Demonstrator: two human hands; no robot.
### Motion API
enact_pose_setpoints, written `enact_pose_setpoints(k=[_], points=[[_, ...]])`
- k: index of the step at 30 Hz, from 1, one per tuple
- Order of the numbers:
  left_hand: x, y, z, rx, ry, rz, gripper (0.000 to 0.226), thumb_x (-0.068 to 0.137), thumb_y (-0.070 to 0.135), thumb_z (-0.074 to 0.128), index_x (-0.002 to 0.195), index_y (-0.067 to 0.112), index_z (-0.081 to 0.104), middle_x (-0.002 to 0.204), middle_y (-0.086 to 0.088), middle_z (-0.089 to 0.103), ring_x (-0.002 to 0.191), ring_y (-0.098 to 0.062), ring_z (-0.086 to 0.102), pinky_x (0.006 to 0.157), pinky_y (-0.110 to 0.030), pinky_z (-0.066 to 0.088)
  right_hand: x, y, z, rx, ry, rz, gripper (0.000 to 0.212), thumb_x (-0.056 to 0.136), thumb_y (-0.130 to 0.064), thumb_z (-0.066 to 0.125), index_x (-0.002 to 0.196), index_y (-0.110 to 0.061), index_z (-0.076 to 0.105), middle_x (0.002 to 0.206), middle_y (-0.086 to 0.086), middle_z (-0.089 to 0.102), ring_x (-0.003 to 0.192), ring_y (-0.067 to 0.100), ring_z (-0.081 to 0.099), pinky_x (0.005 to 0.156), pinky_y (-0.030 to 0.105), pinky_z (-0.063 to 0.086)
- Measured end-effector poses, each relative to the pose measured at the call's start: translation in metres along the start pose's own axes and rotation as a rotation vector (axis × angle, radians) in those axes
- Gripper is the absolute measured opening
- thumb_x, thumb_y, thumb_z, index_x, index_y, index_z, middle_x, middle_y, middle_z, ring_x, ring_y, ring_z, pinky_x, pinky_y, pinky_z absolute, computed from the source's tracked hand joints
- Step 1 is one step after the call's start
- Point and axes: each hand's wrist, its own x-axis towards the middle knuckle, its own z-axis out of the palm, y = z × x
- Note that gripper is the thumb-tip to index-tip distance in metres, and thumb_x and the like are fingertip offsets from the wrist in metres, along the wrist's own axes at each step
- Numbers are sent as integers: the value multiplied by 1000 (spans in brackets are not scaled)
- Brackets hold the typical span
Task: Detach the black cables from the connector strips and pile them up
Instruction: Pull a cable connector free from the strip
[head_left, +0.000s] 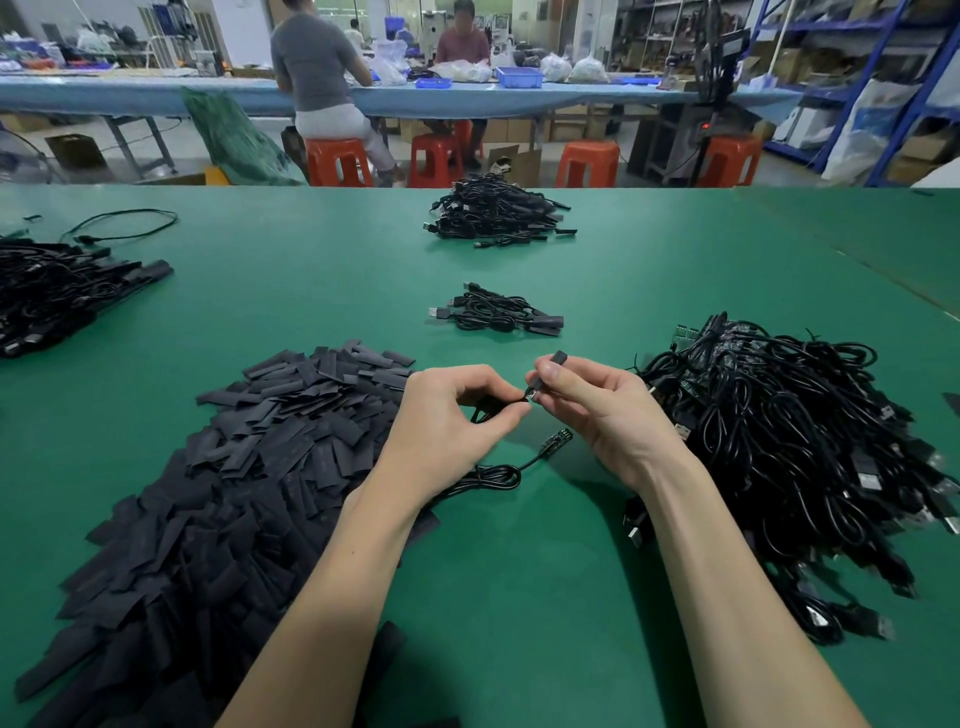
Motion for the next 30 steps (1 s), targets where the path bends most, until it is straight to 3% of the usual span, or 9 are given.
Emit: enact_pose_setpoints(k=[9, 13, 16, 22, 26, 30], points=[[1, 0, 0, -81, -16, -83, 9, 80, 12, 83, 80, 15, 75, 78, 5, 76, 75, -16, 72, 75, -26, 57, -1, 0, -1, 0, -25, -18, 17, 72, -16, 80, 87, -8, 80, 89, 12, 77, 77, 15, 73, 74, 18, 57], [0, 1, 0, -120, -35, -113, 13, 81, 17, 83, 83, 23, 72, 82, 9, 76, 83, -8, 72, 75, -18, 52, -2, -2, -4, 26, -45, 10, 26, 71, -13, 80, 95, -5, 76, 93, 12, 77, 81, 15, 74, 75, 19, 57], [0, 4, 2, -146, -9, -109, 10, 83, 17, 82, 87, 21, 75, 83, 9, 76, 84, -5, 72, 73, -11, 49, -2, -3, -2, 64, -24, 22, 23, 69, -10, 81, 91, -6, 77, 92, 13, 77, 83, 15, 74, 75, 18, 57], [2, 0, 0, -144, 6, -93, 4, 84, 14, 81, 83, 17, 78, 78, 3, 76, 74, -25, 70, 72, -30, 57, 0, 2, 3, 113, 10, 30, 11, 70, -13, 82, 80, -11, 81, 91, 10, 77, 82, 13, 74, 73, 16, 56], [1, -3, -1, -134, -5, -97, 4, 83, 15, 82, 81, 15, 78, 76, 2, 76, 67, -16, 67, 69, -30, 55, -1, 4, 3, 101, 6, 41, 14, 70, -12, 82, 84, -10, 81, 93, 12, 77, 84, 14, 74, 73, 17, 57], [1, -1, -1, -152, 0, -96, 5, 82, 15, 83, 82, 13, 79, 78, 1, 77, 74, -27, 71, 73, -38, 58, -2, 6, 5, 92, -29, 53, 15, 71, -12, 81, 86, -10, 80, 95, 13, 77, 84, 15, 74, 73, 17, 57]])
